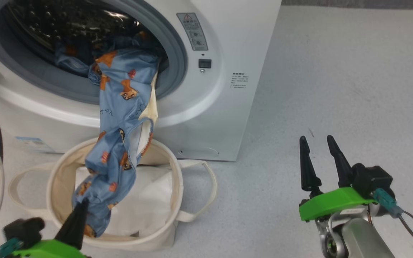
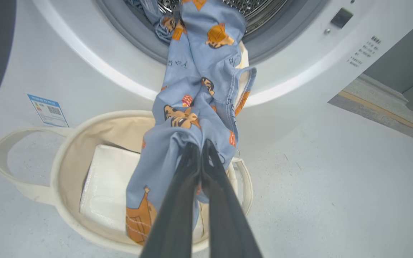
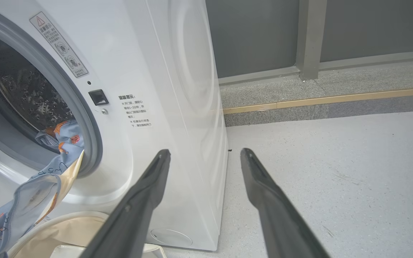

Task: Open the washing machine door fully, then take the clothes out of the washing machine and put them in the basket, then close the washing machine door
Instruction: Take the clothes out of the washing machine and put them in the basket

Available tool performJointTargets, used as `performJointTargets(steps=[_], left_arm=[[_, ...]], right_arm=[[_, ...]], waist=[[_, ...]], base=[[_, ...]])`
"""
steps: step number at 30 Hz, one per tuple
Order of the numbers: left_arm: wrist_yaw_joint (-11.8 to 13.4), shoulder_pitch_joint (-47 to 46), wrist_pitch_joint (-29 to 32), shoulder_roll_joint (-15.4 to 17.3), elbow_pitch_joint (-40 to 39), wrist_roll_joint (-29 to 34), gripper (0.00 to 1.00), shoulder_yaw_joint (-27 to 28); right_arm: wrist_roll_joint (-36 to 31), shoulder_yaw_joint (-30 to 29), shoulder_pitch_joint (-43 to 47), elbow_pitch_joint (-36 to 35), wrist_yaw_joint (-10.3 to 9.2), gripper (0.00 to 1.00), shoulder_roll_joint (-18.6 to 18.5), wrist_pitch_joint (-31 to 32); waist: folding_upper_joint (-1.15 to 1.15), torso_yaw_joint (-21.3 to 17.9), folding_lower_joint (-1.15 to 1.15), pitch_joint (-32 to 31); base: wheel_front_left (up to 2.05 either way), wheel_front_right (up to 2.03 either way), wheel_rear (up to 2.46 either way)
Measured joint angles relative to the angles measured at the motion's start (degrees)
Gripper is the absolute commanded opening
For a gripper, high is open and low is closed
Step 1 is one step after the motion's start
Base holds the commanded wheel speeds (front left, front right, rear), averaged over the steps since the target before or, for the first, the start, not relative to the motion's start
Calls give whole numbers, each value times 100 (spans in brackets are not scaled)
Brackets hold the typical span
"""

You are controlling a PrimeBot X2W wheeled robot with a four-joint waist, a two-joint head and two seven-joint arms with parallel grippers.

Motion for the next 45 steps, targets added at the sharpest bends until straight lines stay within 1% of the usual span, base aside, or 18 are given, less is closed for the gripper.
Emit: performJointTargets(steps=[4,8,12,15,18,22,30,31,32,33,34,39,45], left_arm=[[-337,-697,29,-337,1490,29,0,-293],[-573,-1451,-92,-681,2918,77,0,-478],[-691,-2046,-111,-985,4263,14,0,-589],[-739,-2398,-100,-1160,5024,-143,0,-604],[-740,-2708,-33,-1249,5484,-292,0,-641],[-742,-2998,85,-1310,5788,-558,0,-655],[-742,-3079,33,-1302,6000,-895,1,-704],[-742,-3097,18,-1300,6000,-927,20,-714],[-742,-3111,-19,-1296,5988,-971,73,-727],[-742,-3121,-45,-1290,5967,-1006,98,-757],[-742,-3122,-93,-1283,5946,-1027,100,-801],[-742,-3120,-222,-1265,5929,-1135,100,-954],[-742,-3086,-434,-1181,5844,-1140,100,-1155]], right_arm=[[-52,-3,-41,-16,0,100,0,0],[-82,-43,-146,-59,0,100,0,0],[-121,-47,-242,-122,0,100,0,0],[-153,-54,-278,-190,0,100,0,0],[-201,-79,-345,-250,0,100,0,0],[-201,-89,-488,-318,0,100,0,0],[-200,-109,-575,-416,0,100,-1,0],[-201,-109,-575,-416,0,100,-1,0],[-201,-109,-575,-417,0,100,0,0],[-200,-113,-575,-416,0,100,0,0],[-200,-118,-575,-416,0,100,0,0],[-193,-115,-575,-382,0,100,0,0],[-191,-98,-572,-315,0,100,0,0]], waist=[[0,-57,0,137],[0,-115,0,301],[0,-182,0,483],[0,-241,0,631],[0,-301,0,806],[0,-396,0,1017],[0,-637,0,1231],[0,-648,0,1245],[0,-655,0,1253],[0,-654,0,1255],[0,-650,0,1252],[0,-594,0,1170],[0,-523,0,933]], base=[[0,0,0],[0,0,0],[0,0,0],[0,0,0],[0,0,0],[0,0,0],[0,0,0],[0,0,0],[0,0,0],[0,0,0],[0,0,0],[0,0,0],[0,0,0]])
